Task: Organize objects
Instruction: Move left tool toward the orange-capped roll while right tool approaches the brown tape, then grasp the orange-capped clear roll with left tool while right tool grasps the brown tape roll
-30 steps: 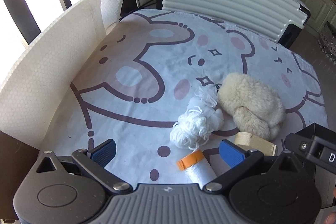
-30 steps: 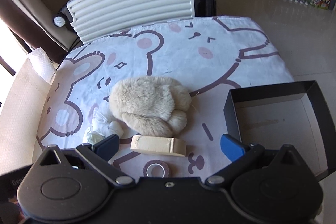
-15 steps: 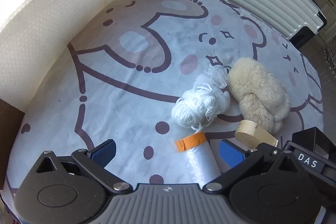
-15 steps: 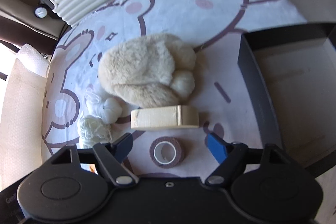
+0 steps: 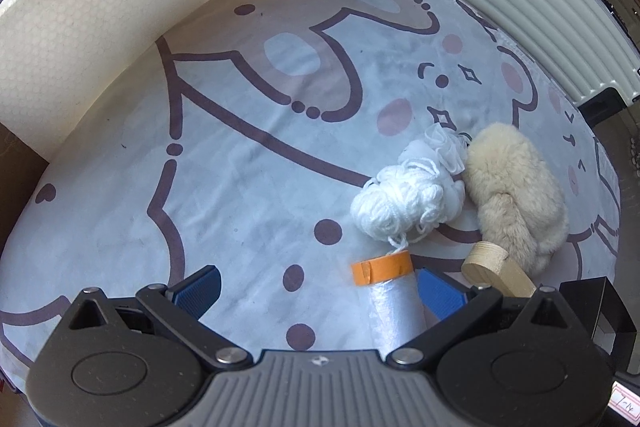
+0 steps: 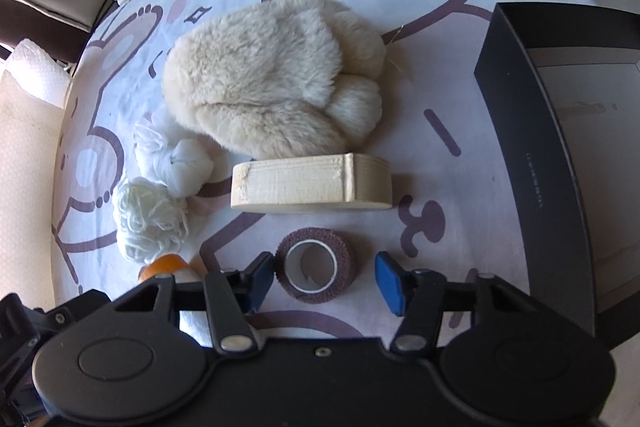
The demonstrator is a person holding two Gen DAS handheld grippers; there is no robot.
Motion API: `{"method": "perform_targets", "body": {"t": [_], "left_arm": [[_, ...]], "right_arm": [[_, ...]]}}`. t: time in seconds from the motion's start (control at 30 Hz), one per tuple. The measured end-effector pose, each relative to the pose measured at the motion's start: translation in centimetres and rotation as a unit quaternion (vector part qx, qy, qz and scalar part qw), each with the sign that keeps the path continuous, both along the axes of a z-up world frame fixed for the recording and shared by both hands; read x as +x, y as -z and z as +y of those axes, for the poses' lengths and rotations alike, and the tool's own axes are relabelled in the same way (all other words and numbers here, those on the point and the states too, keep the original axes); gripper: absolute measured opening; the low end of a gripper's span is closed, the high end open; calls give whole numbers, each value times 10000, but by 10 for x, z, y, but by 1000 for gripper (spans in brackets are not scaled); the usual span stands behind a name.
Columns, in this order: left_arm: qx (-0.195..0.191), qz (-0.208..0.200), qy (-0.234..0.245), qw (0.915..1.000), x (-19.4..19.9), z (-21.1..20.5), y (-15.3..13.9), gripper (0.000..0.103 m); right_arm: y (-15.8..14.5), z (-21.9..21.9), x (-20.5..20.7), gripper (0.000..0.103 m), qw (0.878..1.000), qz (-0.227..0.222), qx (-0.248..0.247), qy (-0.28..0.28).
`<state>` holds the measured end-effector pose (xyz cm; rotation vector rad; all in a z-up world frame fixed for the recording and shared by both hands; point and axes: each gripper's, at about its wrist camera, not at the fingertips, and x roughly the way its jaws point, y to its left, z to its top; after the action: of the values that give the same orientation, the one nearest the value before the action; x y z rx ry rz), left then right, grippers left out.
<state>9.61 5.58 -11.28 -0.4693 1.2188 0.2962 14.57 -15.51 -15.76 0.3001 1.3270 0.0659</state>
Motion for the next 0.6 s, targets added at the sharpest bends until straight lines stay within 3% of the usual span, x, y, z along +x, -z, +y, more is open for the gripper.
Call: {"method": "perform_targets", "body": {"t": [0.13, 0.37, 0.6], "left_arm": [[-209, 78, -16, 9997, 0, -4, 6, 102], [-582, 219, 35, 9981, 5, -20, 15, 93], [-799, 354, -11, 9962, 9, -38, 30, 78]], "right_arm": [[1, 6, 1, 46, 9999, 51, 33, -138], [-6, -3, -3, 45, 9998, 59, 74, -197], [-10, -17, -9, 45, 9998, 52, 130, -128]]}}
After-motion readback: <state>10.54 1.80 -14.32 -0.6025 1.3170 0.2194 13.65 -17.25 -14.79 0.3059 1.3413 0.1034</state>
